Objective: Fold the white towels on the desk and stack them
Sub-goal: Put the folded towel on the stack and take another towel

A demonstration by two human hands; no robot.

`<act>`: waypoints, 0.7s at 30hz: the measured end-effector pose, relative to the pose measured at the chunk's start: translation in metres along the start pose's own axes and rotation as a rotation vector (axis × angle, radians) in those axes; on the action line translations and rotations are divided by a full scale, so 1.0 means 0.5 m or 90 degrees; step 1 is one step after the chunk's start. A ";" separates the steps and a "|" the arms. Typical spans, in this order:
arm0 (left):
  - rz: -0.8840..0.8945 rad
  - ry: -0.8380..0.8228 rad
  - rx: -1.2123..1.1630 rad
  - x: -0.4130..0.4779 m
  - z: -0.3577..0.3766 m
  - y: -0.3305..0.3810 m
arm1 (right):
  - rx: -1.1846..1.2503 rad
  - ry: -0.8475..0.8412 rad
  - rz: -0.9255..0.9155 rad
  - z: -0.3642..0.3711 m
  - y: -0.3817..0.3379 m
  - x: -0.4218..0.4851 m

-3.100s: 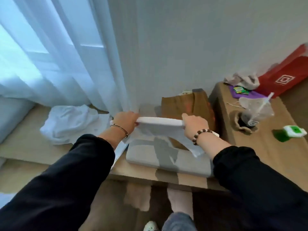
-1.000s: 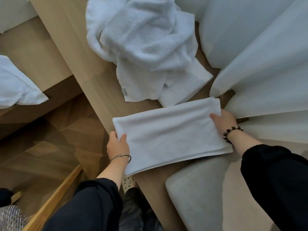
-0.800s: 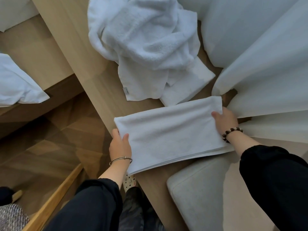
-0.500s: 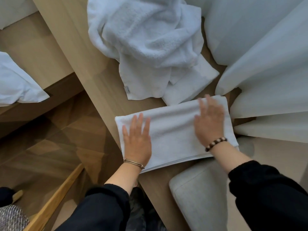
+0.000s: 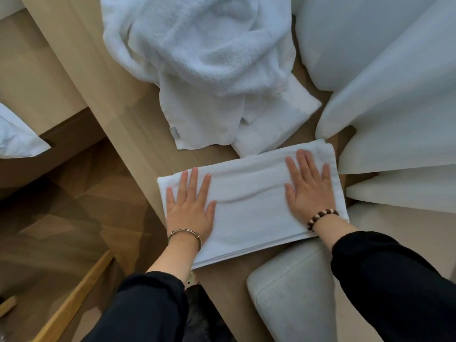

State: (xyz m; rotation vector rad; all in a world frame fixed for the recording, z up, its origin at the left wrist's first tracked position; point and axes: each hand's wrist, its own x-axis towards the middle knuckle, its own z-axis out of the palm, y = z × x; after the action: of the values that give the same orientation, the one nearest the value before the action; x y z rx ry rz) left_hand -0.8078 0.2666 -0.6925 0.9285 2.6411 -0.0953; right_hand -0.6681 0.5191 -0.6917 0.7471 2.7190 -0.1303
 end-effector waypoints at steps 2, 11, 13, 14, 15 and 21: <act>-0.009 -0.005 -0.005 0.003 0.003 0.003 | -0.003 -0.005 0.003 0.000 -0.003 0.002; 0.113 -0.028 0.010 -0.024 -0.164 0.045 | 0.065 -0.025 -0.018 -0.171 -0.117 -0.034; 0.132 -0.029 0.020 -0.016 -0.233 0.049 | 0.111 0.002 -0.012 -0.240 -0.144 -0.035; 0.138 -0.032 0.020 -0.009 -0.270 0.046 | 0.138 0.011 0.000 -0.275 -0.152 -0.032; 0.145 -0.028 0.019 0.002 -0.306 0.041 | 0.162 0.024 0.013 -0.309 -0.158 -0.027; 0.126 0.032 -0.047 0.115 -0.491 0.010 | 0.270 0.171 0.063 -0.480 -0.177 0.035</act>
State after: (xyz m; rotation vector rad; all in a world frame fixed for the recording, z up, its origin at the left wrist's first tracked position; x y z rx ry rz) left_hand -0.9182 0.3473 -0.4808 1.1751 2.5619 0.0749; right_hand -0.7944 0.4922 -0.4703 1.0811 2.9338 -0.6432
